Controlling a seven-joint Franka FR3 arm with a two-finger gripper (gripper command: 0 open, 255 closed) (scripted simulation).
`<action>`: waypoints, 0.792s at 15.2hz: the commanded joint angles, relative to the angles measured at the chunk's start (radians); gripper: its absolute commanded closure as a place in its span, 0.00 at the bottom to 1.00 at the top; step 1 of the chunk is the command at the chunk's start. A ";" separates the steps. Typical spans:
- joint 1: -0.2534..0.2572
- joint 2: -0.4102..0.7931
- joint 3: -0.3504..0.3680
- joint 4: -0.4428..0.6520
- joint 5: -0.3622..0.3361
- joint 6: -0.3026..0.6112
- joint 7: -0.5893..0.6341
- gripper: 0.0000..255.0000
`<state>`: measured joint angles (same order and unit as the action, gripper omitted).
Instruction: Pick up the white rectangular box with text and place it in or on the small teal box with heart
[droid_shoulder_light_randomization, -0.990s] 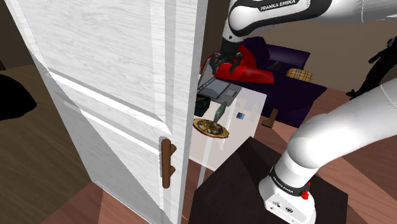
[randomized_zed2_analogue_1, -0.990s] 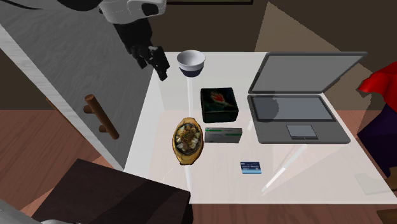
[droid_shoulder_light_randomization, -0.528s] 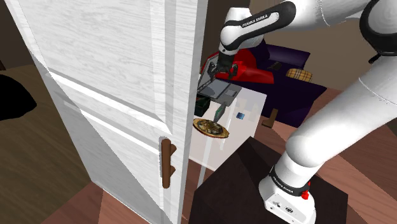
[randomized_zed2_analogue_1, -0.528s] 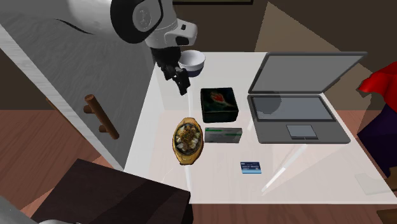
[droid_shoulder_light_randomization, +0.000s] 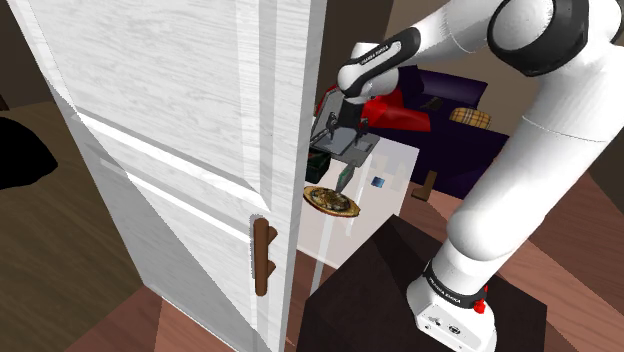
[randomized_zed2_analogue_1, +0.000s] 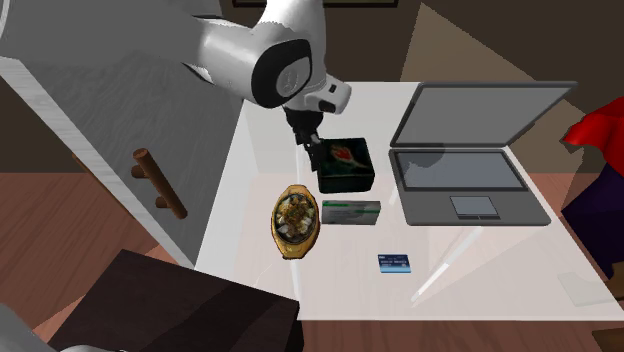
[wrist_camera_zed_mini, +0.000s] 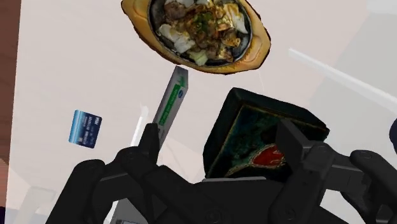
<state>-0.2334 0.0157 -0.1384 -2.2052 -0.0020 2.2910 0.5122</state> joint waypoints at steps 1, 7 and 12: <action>-0.011 0.060 -0.010 0.007 0.023 0.042 0.024 0.00; -0.058 0.254 -0.036 0.091 0.117 0.116 0.059 0.00; -0.110 0.414 -0.042 0.173 0.203 0.161 0.083 0.00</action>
<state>-0.3322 0.3960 -0.1800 -2.0504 0.1824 2.4420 0.5899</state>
